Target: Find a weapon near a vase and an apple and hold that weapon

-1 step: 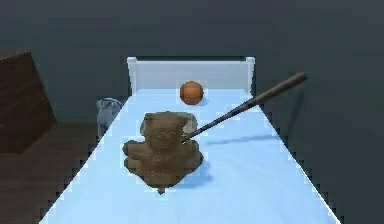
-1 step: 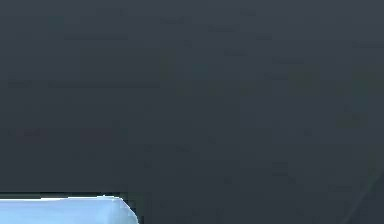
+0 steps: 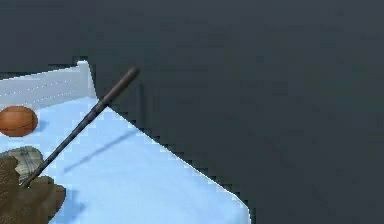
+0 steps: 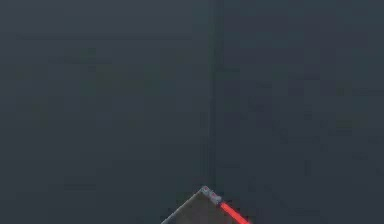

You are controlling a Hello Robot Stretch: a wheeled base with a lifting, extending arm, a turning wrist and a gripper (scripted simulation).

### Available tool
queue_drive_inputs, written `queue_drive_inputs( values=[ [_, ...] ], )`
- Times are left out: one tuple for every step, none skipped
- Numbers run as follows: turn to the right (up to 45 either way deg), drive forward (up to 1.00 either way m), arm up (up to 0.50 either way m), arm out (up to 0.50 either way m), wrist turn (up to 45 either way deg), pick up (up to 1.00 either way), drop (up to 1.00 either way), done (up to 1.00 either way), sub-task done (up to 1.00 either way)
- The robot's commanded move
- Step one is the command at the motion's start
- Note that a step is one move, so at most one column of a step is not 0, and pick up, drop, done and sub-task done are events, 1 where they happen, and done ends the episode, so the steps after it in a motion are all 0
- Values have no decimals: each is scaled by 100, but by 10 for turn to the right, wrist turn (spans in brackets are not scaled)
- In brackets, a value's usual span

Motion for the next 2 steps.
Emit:
queue_drive_inputs(
  values=[
    [450, 0, 0, 0, 0, 0, 0, 0, 0],
    [450, 0, 0, 0, 0, 0, 0, 0, 0]
  ],
)
